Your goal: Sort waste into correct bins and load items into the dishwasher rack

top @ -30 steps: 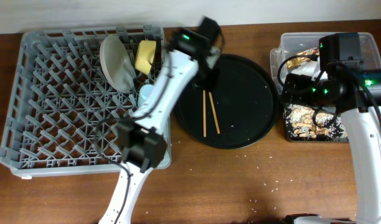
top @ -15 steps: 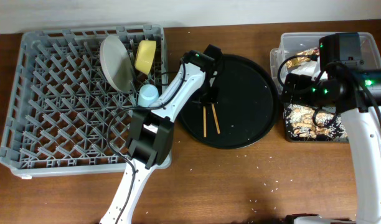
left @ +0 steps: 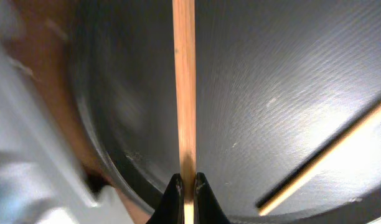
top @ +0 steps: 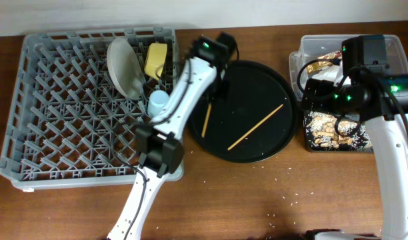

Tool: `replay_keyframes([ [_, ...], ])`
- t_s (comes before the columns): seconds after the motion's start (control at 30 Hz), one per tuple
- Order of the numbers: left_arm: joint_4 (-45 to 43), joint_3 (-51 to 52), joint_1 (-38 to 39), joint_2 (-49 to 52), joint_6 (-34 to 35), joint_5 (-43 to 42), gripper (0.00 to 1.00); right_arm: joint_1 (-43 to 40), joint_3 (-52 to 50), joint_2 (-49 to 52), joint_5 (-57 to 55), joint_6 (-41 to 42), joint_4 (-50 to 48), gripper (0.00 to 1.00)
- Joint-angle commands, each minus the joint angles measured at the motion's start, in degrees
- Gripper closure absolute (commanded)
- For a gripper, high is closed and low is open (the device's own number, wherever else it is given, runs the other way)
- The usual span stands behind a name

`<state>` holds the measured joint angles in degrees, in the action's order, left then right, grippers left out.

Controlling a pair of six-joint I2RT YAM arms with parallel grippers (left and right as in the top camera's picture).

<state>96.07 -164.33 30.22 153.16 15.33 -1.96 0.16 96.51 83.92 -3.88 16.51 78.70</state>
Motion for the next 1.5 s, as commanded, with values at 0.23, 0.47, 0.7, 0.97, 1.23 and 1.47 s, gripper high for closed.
replay_keyframes([
  [0.23, 0.7, 10.9, -8.1, -32.5, -6.8, 6.8, 0.99, -0.2, -0.1, 0.1, -1.1, 0.2, 0.0, 0.01],
  [0.47, -7.6, 50.9, -18.8, -43.9, -2.2, 12.3, 0.99, -0.2, -0.1, 0.1, -1.1, 0.2, 0.0, 0.01],
  [0.7, -27.4, 71.6, -22.7, -43.9, -3.5, 13.8, 0.99, -0.2, -0.1, 0.1, -1.1, 0.2, 0.0, 0.02],
  [0.97, -30.7, 69.7, -20.6, -44.0, -4.7, 13.5, 0.55, -0.2, -0.1, 0.1, -1.1, 0.2, 0.0, 0.02],
  [1.23, -36.2, 59.3, -3.9, -43.8, -13.1, -1.6, 0.55, -0.2, -0.1, 0.1, -1.1, 0.2, 0.0, 0.01],
  [1.47, -44.9, 59.3, 10.8, -32.9, -23.2, -3.2, 0.55, -0.2, -0.1, 0.1, -1.1, 0.2, 0.0, 0.02],
])
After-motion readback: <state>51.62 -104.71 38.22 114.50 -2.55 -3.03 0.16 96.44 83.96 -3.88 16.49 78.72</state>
